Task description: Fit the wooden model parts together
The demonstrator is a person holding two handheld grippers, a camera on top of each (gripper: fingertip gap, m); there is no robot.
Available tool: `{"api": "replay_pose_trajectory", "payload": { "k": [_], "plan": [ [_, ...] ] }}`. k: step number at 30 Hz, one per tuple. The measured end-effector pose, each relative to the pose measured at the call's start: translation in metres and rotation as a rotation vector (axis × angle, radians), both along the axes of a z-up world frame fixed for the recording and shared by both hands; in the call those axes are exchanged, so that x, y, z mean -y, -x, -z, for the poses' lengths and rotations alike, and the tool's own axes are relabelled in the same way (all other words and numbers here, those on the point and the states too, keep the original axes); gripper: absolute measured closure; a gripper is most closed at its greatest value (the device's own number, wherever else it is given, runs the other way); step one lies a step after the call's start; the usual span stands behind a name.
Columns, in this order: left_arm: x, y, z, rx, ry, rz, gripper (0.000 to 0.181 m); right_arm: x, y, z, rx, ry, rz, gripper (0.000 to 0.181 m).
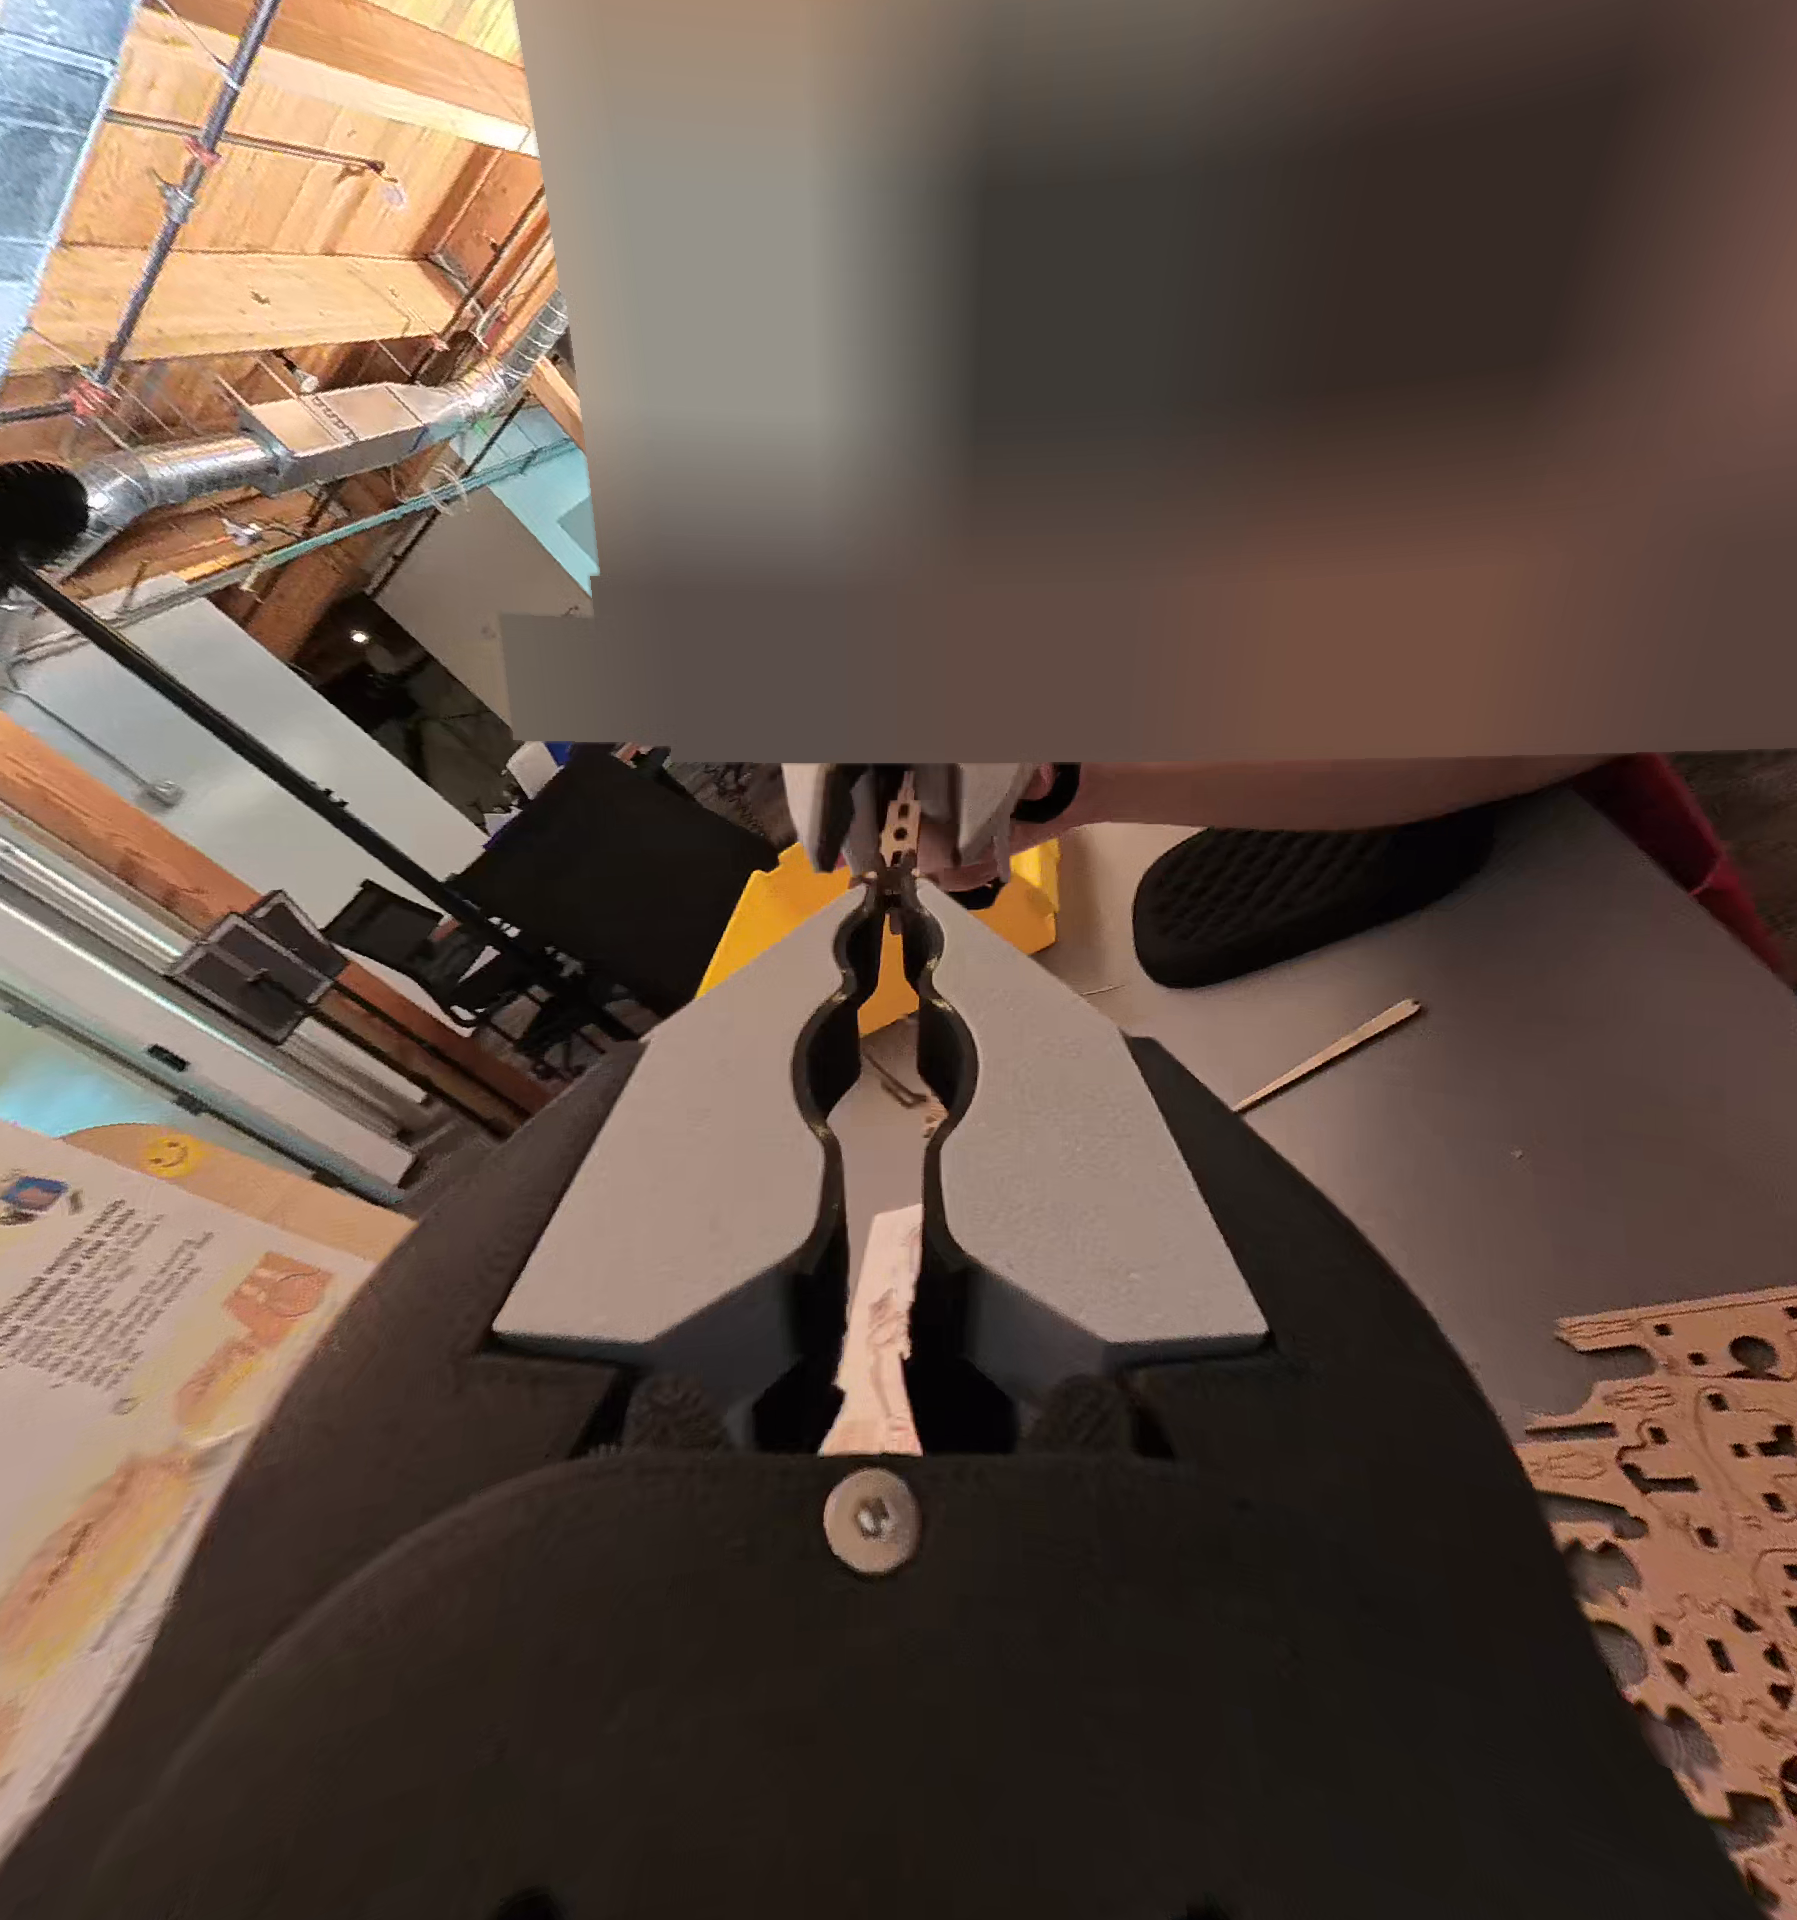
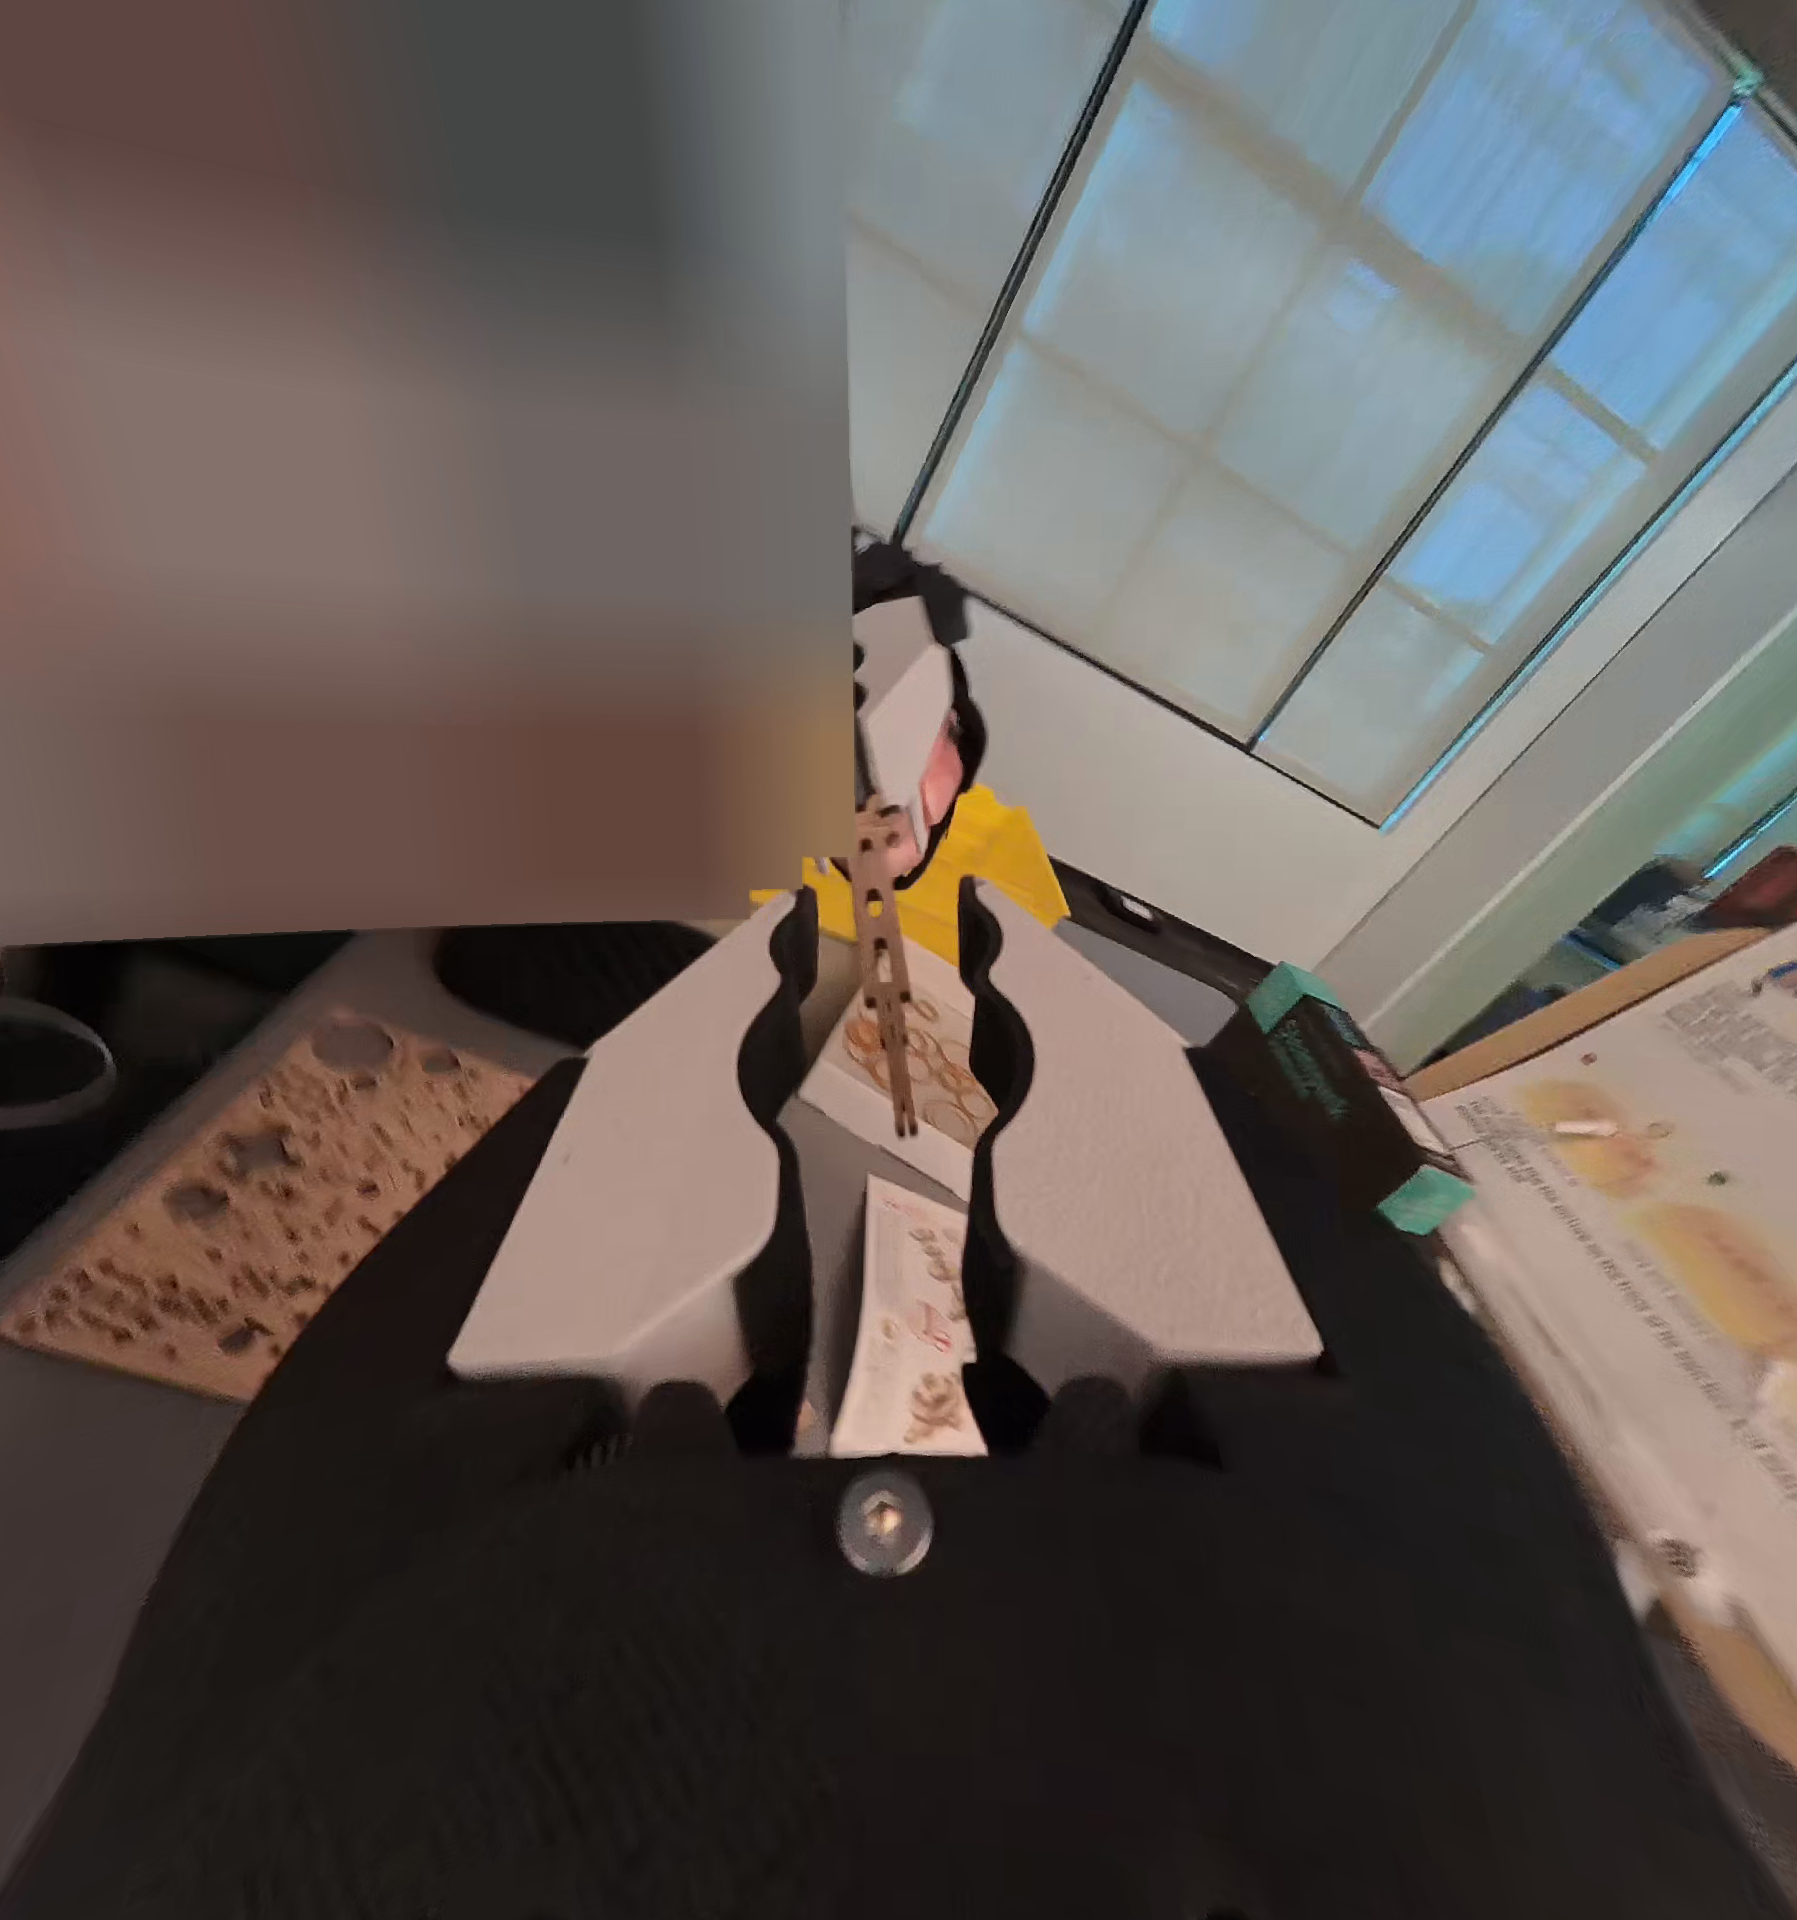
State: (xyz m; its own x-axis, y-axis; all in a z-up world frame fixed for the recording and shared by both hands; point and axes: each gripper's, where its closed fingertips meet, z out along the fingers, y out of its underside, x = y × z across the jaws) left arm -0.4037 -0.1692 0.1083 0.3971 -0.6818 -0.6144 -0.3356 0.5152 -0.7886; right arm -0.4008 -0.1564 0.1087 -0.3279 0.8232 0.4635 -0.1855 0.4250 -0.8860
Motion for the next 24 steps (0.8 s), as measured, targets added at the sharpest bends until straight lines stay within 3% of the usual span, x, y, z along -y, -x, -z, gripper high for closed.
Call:
{"api": "replay_pose_trajectory", "payload": {
  "k": [5,24],
  "plan": [
    [-0.001,-0.006,0.005,0.018,0.041,0.025,0.181,0.007,-0.001,0.001,-0.026,-0.041,-0.015,0.171],
    [0.001,-0.011,0.005,0.064,0.096,0.049,0.18,0.013,-0.002,0.003,0.004,-0.023,-0.027,0.175]
  ]
}}
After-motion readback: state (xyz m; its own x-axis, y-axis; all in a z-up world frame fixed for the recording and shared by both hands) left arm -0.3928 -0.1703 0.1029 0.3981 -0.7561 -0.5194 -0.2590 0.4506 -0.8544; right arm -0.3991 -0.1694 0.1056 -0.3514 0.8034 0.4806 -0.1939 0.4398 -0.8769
